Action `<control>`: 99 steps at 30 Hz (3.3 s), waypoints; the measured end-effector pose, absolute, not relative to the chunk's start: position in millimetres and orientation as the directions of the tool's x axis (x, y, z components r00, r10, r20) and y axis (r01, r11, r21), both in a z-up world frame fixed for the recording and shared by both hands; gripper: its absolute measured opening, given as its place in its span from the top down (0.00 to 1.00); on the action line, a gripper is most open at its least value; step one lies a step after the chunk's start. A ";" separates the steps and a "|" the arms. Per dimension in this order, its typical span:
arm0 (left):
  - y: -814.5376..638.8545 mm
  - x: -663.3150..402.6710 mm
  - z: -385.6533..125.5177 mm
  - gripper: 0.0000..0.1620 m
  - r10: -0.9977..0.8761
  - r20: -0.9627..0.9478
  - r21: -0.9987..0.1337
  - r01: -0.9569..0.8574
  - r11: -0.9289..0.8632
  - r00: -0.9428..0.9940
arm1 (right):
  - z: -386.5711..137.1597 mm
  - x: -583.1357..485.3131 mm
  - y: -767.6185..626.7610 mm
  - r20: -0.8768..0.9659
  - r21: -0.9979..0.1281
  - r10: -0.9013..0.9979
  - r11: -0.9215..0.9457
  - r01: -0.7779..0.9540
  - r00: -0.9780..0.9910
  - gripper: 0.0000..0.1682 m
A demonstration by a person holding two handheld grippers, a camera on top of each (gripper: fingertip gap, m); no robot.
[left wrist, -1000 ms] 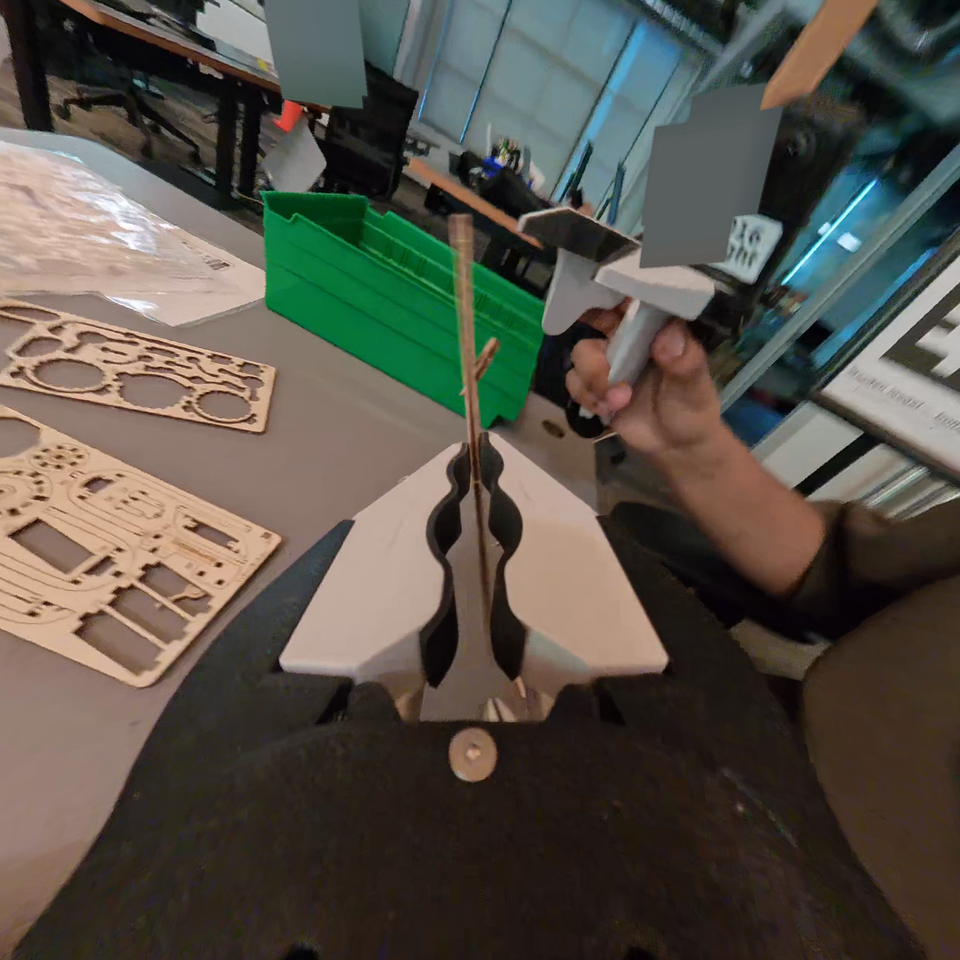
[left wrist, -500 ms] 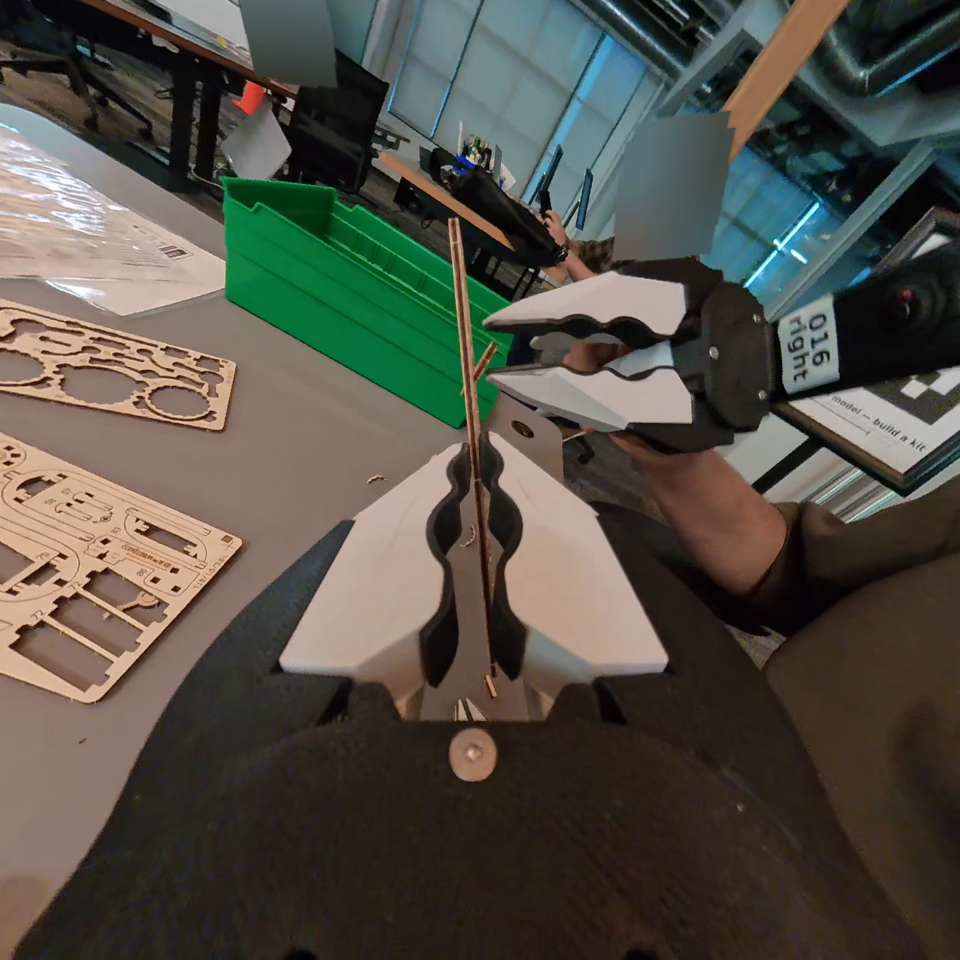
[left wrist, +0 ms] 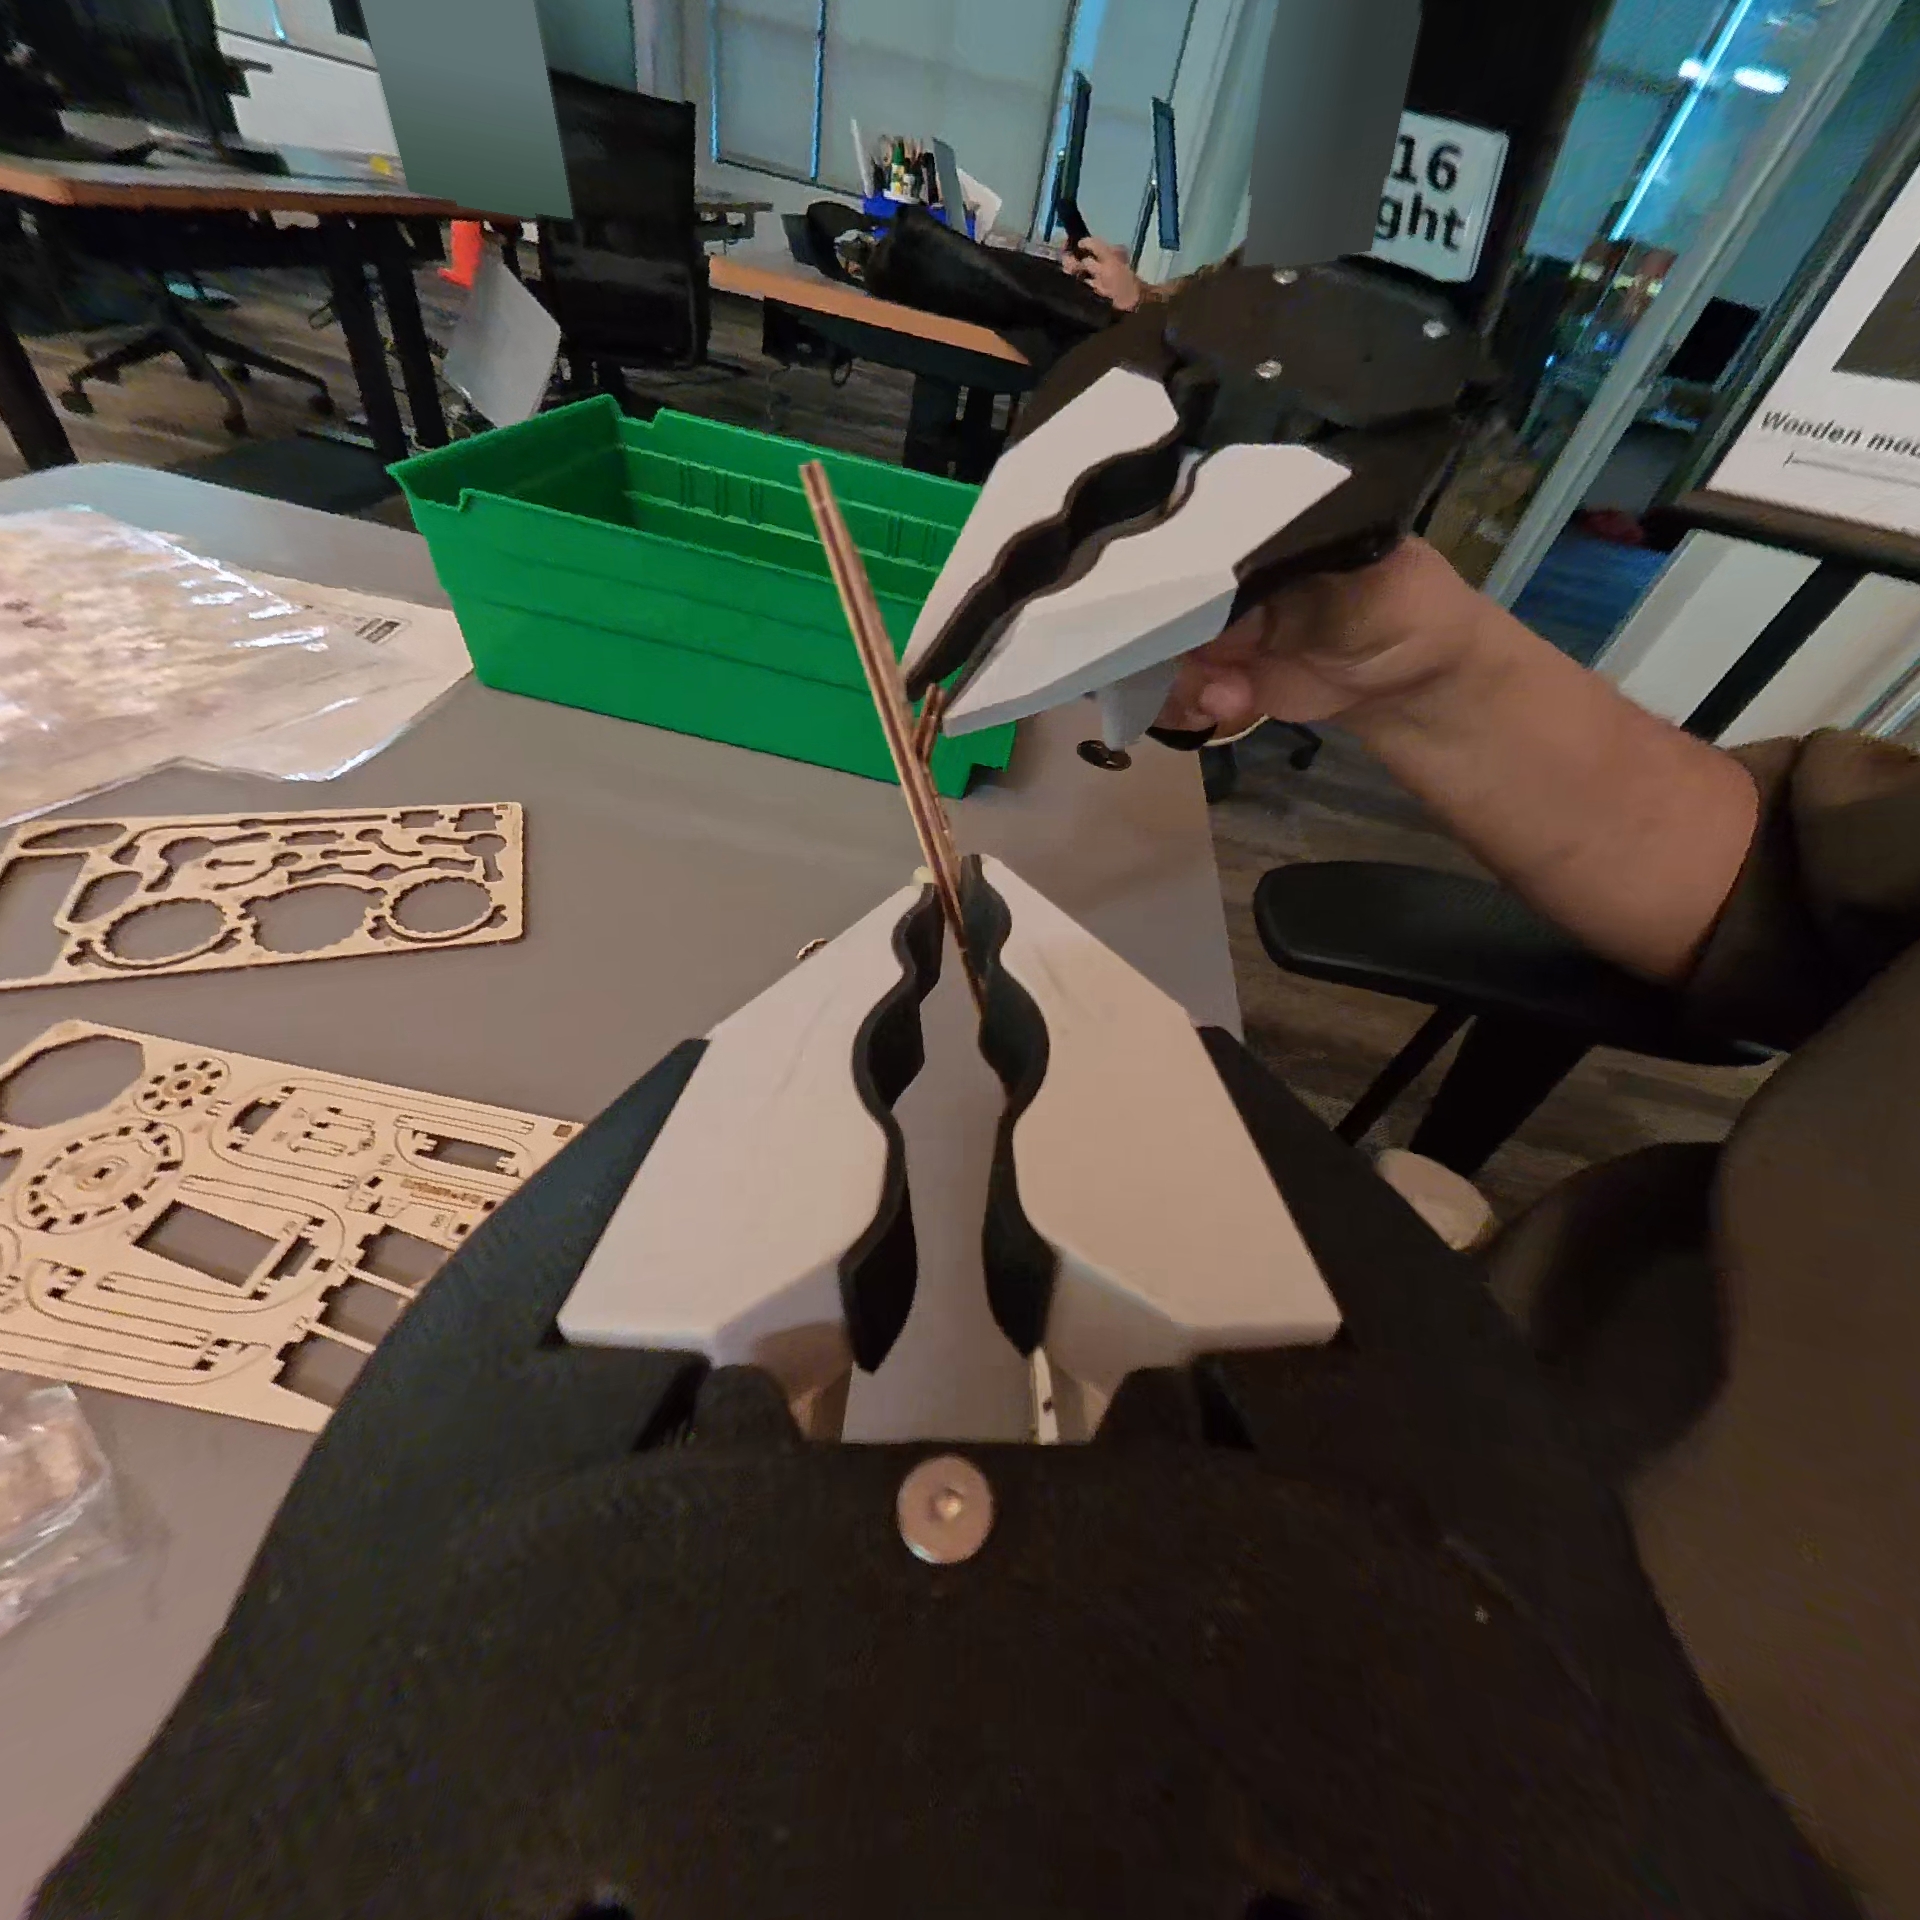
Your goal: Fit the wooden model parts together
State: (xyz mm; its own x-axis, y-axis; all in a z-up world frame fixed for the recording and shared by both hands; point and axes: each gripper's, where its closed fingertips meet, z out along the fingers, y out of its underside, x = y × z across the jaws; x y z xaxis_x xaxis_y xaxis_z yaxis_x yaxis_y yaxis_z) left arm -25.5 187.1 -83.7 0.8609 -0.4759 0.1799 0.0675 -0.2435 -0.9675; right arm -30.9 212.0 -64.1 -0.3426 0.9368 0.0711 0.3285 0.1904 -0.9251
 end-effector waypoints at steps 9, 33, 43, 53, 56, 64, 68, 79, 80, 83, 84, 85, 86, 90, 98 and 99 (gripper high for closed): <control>191.1 -40.8 -83.0 1.00 -0.407 0.203 -0.967 0.118 -0.225 0.890 | -60.2 -35.7 214.2 0.138 -0.923 0.953 0.222 0.314 -0.269 0.97; 191.9 -42.7 -78.2 0.95 -0.460 0.448 -0.894 0.382 -0.235 0.767 | -51.0 -36.7 226.3 -0.524 -0.849 0.749 -0.494 0.185 -0.405 0.97; 197.0 -62.6 -77.1 0.75 -0.406 0.562 -0.825 0.522 -0.215 0.721 | -59.6 -38.6 210.8 -0.361 -0.932 0.834 -0.303 0.201 -0.417 1.00; 199.7 -56.3 -74.0 0.80 -0.381 0.552 -0.831 0.524 -0.184 0.742 | -58.7 -46.1 194.3 -0.110 -0.989 0.925 -0.065 0.133 -0.363 0.99; 199.4 -56.7 -71.5 0.81 -0.389 0.584 -0.806 0.563 -0.181 0.712 | -56.3 -46.2 194.0 -0.078 -0.993 0.933 -0.041 0.111 -0.352 0.99; 198.6 -58.7 -66.0 0.82 -0.417 0.715 -0.669 0.724 -0.171 0.562 | -51.3 -47.8 192.5 -0.011 -0.999 0.952 0.005 0.050 -0.307 0.99; 199.9 -59.9 -68.8 0.87 -0.410 0.753 -0.620 0.765 -0.175 0.516 | -54.9 -48.1 194.4 0.006 -0.998 0.955 0.026 0.064 -0.295 0.99; 199.9 -60.7 -68.4 0.83 -0.368 0.713 -0.683 0.711 -0.169 0.597 | -57.0 -47.9 196.1 0.094 -0.991 0.958 0.117 0.070 -0.269 0.97; 199.7 -60.5 -66.9 0.83 -0.380 0.723 -0.668 0.723 -0.174 0.577 | -55.3 -47.7 196.1 0.073 -0.993 0.959 0.095 0.065 -0.274 0.98; 199.5 -68.3 -67.1 0.81 -0.363 0.761 -0.621 0.767 -0.162 0.538 | -48.9 -46.5 206.4 0.087 -0.995 0.974 0.094 0.021 -0.210 0.99; 199.1 -70.8 -67.5 0.80 -0.356 0.765 -0.615 0.773 -0.156 0.537 | -46.1 -45.2 210.7 0.131 -0.991 0.976 0.133 0.005 -0.174 0.98; 198.4 -71.4 -66.7 0.80 -0.360 0.765 -0.614 0.774 -0.154 0.534 | -45.0 -44.5 212.9 0.195 -0.980 0.970 0.197 0.004 -0.145 0.99; 197.8 -70.0 -65.1 0.79 -0.372 0.766 -0.609 0.776 -0.161 0.524 | -46.0 -44.5 214.9 0.286 -0.957 0.952 0.290 0.018 -0.107 1.00; 196.9 -54.3 -60.0 0.69 -0.447 0.833 -0.485 0.819 -0.306 0.326 | -55.8 -46.6 210.0 0.700 -0.712 0.714 0.696 0.099 0.010 0.99; 196.7 -60.8 -73.0 0.64 -0.453 0.892 -0.223 0.881 -0.417 0.012 | -94.3 -53.5 204.7 0.985 -0.167 0.171 0.955 0.246 0.003 1.00; 197.0 -57.9 -73.9 0.66 -0.451 0.892 -0.224 0.875 -0.429 0.007 | -97.9 -54.5 204.4 0.988 -0.146 0.152 0.957 0.250 -0.006 1.00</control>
State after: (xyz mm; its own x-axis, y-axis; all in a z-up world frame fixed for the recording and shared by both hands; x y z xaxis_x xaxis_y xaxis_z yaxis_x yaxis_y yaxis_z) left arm -57.9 197.0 -73.9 0.0073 -0.4511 0.8925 0.8751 -0.4290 -0.2240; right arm -54.5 204.4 -97.9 -0.0063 0.1523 0.9883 0.2497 0.9572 -0.1460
